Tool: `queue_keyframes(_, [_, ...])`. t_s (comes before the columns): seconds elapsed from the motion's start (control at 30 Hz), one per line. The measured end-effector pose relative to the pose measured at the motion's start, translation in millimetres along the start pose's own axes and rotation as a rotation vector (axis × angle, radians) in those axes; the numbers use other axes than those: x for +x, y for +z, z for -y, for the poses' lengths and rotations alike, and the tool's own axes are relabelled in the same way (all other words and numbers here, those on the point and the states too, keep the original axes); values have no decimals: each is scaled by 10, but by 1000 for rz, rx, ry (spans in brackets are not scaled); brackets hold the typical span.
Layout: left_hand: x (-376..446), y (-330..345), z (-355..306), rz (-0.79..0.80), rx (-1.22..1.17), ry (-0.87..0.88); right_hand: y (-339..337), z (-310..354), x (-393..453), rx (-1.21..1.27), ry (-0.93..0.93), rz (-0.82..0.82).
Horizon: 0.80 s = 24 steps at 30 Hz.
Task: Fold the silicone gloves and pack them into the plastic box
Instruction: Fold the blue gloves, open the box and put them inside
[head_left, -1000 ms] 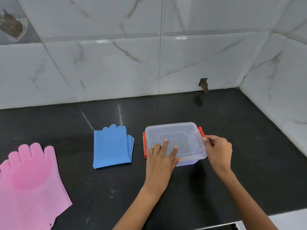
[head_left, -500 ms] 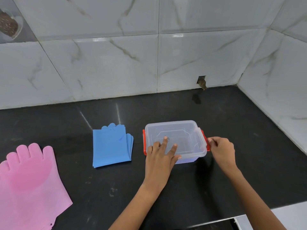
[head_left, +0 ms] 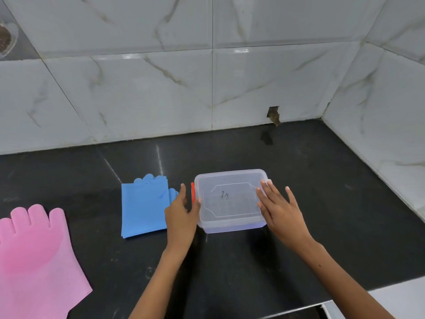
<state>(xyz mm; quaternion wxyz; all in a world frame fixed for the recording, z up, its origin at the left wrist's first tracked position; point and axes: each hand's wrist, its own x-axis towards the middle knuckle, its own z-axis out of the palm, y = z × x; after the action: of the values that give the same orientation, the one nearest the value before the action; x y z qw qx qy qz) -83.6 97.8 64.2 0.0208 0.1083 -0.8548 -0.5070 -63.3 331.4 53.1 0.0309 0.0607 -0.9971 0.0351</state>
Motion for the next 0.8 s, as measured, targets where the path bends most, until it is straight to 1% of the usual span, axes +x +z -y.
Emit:
queue_keyframes(0.1, [52, -20, -2, 66, -292, -200, -20, 8, 16, 12, 1, -2])
queue_keyframes(0.13, [75, -27, 5, 73, -350, -233, -33, 15, 16, 11, 2, 0])
queue_keyframes(0.2, [104, -17, 19, 63, -360, -210, -46, 24, 9, 7, 2, 3])
queue_keyframes(0.27, [99, 12, 27, 28, -310, -154, -53, 33, 0, 13, 1, 7])
queue_keyframes(0.33, [91, 25, 50, -9, -293, -162, -59, 37, -4, 15, 7, 10])
queue_keyframes(0.43, [125, 15, 163, -15, -406, -322, -66, 52, -14, 26, 18, 18])
queue_keyframes(0.5, [131, 2, 235, 14, -449, -376, -59, 53, -15, 21, 19, 15])
queue_keyframes(0.6, [127, -60, 273, 48, -466, -366, -51, 36, -28, 15, 5, 31])
queue_keyframes(0.73, [120, -151, 354, 113, -467, -277, -55, 26, -130, 25, -10, 78])
queue_keyframes(0.8, [80, -166, 413, 156, -447, -221, -68, -16, -174, 86, -25, 89])
